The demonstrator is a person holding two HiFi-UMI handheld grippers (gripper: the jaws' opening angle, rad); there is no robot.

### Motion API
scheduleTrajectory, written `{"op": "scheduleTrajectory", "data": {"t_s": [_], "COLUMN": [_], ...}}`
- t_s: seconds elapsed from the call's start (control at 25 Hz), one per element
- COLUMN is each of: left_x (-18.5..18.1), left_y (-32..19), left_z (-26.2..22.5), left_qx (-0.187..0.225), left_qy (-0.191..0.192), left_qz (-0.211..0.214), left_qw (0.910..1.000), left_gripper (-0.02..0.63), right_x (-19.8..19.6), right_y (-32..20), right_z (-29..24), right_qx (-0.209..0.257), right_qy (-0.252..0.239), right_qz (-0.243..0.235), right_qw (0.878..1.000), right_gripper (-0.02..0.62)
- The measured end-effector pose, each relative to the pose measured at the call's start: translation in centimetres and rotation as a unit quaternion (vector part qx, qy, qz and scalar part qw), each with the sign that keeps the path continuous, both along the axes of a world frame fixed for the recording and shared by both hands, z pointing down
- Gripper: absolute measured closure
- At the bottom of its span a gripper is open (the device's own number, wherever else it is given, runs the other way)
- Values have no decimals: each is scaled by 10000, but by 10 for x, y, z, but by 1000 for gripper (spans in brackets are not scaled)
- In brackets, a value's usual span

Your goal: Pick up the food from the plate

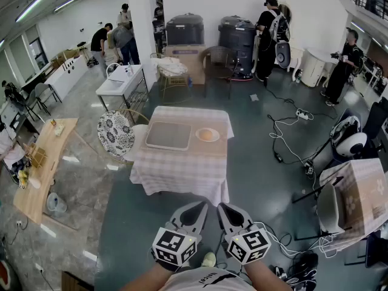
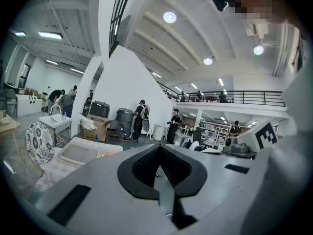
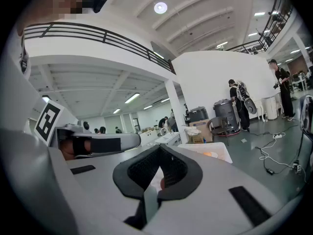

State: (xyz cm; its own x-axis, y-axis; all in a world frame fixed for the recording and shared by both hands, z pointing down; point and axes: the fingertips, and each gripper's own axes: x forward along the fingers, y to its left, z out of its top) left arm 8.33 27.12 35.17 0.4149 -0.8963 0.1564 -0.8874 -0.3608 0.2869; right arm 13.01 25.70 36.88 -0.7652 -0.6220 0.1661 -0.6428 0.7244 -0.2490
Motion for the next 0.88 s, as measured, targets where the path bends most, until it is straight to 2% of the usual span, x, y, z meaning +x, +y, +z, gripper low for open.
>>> {"op": "scheduleTrajectory", "data": {"t_s": [0.16, 0.4, 0.88], "left_x": [0, 2, 12], "left_y": [0, 2, 3], "left_z": [-3, 0, 2], "left_qx": [-3, -37, -51], "left_qy": [-27, -59, -148], "left_qz": [6, -30, -183], "left_qw": [10000, 10000, 9997], "left_gripper": [601, 601, 601], "right_x": [-1, 3, 18], "right_y": [0, -1, -3], "right_z": [-3, -1, -4], "right_qx": [18, -209, -161], "right_qy": [9, -215, -406], "right_qz": [-9, -22, -92], "right_qw": [10000, 9995, 9990], "right_gripper": [580, 580, 580]}}
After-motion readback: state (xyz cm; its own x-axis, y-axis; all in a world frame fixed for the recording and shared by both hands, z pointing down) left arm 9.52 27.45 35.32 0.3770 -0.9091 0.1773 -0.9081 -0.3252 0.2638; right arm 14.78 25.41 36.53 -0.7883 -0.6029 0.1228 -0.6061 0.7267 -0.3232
